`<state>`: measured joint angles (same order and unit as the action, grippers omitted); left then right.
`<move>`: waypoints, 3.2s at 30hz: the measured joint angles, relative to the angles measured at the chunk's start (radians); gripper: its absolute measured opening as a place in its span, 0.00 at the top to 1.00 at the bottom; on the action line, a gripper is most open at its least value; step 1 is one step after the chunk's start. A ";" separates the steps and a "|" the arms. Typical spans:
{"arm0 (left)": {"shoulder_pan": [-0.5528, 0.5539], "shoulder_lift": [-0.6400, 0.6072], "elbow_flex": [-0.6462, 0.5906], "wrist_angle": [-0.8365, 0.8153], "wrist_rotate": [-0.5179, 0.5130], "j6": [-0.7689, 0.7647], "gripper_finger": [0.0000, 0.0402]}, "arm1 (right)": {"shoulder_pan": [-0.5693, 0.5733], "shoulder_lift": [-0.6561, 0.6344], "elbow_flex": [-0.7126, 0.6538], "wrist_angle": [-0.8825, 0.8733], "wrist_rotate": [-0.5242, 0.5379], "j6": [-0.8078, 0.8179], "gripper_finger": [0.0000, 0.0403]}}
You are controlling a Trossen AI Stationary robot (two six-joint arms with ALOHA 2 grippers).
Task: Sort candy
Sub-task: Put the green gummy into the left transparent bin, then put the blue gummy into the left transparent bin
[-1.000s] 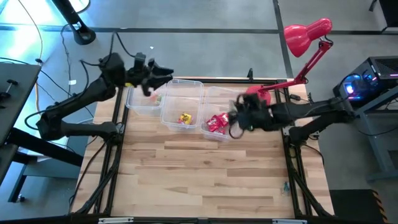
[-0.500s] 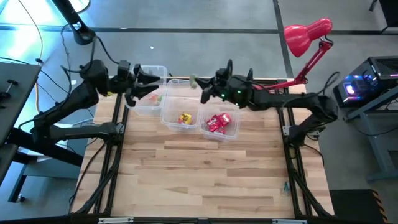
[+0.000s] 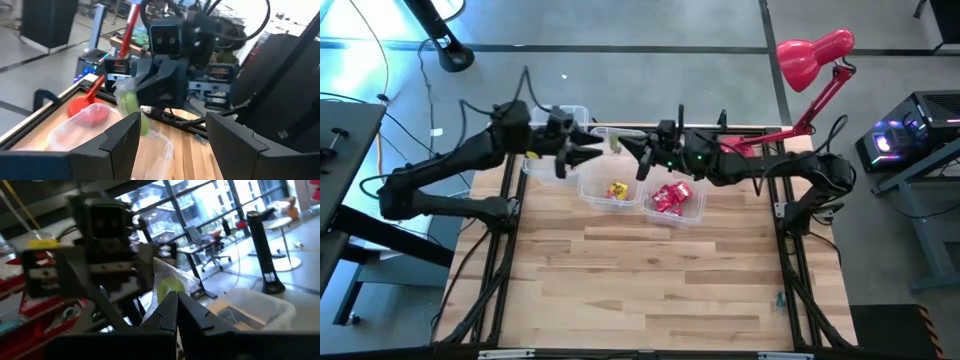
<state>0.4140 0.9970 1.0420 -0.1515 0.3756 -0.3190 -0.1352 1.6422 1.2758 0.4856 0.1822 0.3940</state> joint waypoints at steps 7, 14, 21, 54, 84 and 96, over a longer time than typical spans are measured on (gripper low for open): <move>-0.040 0.096 0.000 0.057 0.000 0.008 0.46 | 0.044 -0.002 0.000 0.005 0.004 -0.037 1.00; -0.051 0.117 -0.001 0.093 -0.008 0.008 0.46 | 0.073 -0.033 0.000 -0.006 0.000 -0.074 1.00; -0.051 0.115 -0.001 0.158 -0.026 0.008 0.46 | 0.070 -0.055 0.000 -0.027 -0.001 -0.085 1.00; 0.059 -0.032 0.000 -0.153 -0.389 0.206 0.99 | 0.067 -0.266 0.000 -0.266 0.229 -0.193 0.54; 0.223 0.051 0.025 -0.451 -0.394 0.005 0.47 | 0.223 -0.436 0.000 -1.059 -0.002 0.169 0.49; 0.128 0.020 0.025 -0.290 -0.325 -0.037 0.47 | 0.784 -0.288 -0.027 -1.761 -0.132 1.180 0.49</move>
<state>0.5416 1.0165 1.0672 -0.4416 0.0509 -0.3565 0.6487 1.3538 1.2491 -1.2752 0.0497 1.5737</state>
